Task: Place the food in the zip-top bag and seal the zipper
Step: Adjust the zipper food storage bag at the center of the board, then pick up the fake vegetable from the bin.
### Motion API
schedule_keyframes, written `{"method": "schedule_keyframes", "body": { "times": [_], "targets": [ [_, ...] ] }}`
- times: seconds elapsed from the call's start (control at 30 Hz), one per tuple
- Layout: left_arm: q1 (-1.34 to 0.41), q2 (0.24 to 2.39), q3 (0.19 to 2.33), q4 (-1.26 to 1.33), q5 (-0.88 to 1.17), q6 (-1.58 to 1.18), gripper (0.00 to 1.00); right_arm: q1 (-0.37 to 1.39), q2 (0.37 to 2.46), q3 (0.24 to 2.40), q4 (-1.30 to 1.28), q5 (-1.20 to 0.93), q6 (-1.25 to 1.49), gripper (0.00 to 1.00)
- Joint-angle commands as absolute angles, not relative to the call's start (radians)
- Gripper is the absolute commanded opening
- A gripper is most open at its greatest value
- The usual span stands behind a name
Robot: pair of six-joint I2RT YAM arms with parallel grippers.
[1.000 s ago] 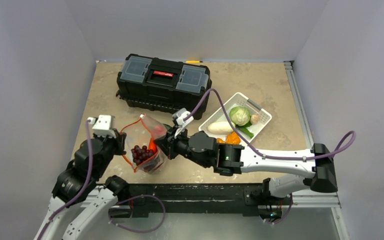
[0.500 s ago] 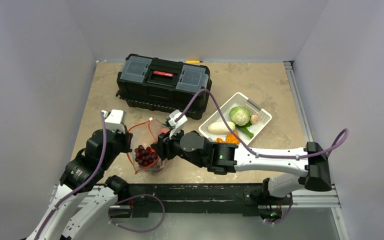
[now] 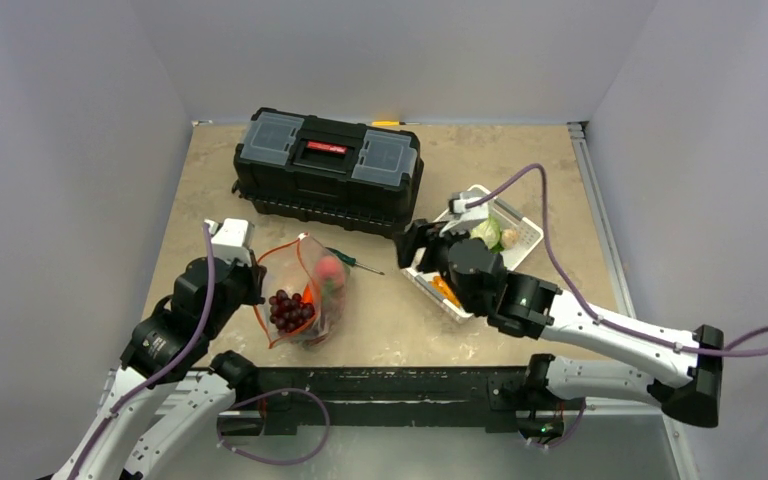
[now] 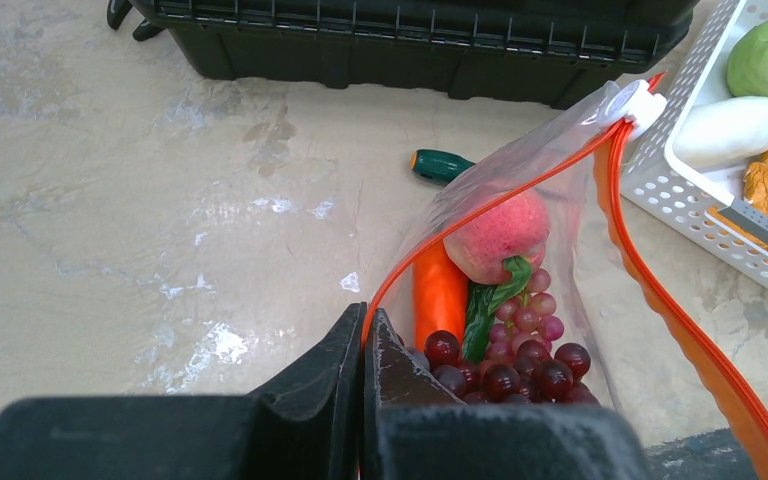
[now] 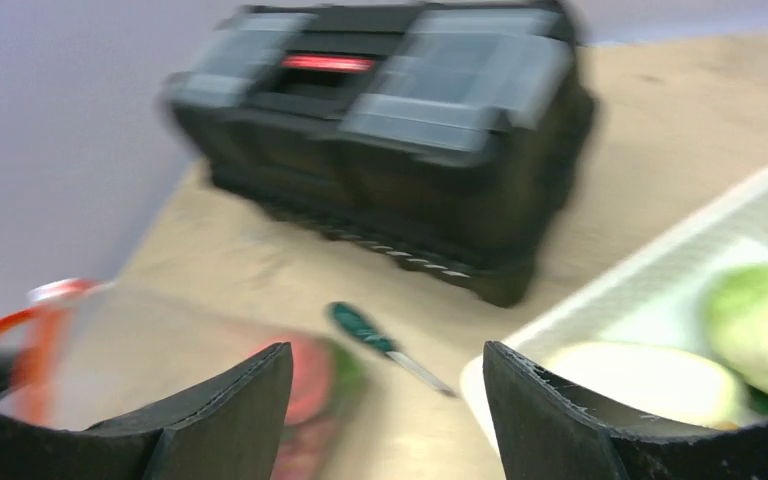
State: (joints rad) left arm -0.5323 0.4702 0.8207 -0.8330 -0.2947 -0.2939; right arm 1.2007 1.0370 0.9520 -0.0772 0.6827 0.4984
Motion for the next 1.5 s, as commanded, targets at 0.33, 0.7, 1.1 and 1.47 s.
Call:
{"method": "schedule_keyframes", "body": {
  "times": [0.33, 0.7, 1.1, 1.47],
  "targets": [
    [-0.534, 0.479, 0.838, -0.798, -0.294, -0.271, 0.0, 0.641, 1.042, 0.777, -0.321, 0.583, 0.76, 0.69],
    [-0.534, 0.501, 0.839, -0.798, -0.295, -0.268, 0.0, 0.408, 1.279, 0.856, -0.225, 0.475, 0.587, 0.99],
    [-0.534, 0.5, 0.838, -0.799, -0.305, -0.269, 0.0, 0.394, 1.513, 0.954, -0.224, 0.523, 0.55, 0.99],
    [-0.534, 0.496, 0.837, -0.798, -0.3, -0.27, 0.0, 0.394, 1.58, 0.95, -0.218, 0.553, 0.533, 0.95]
  ]
}}
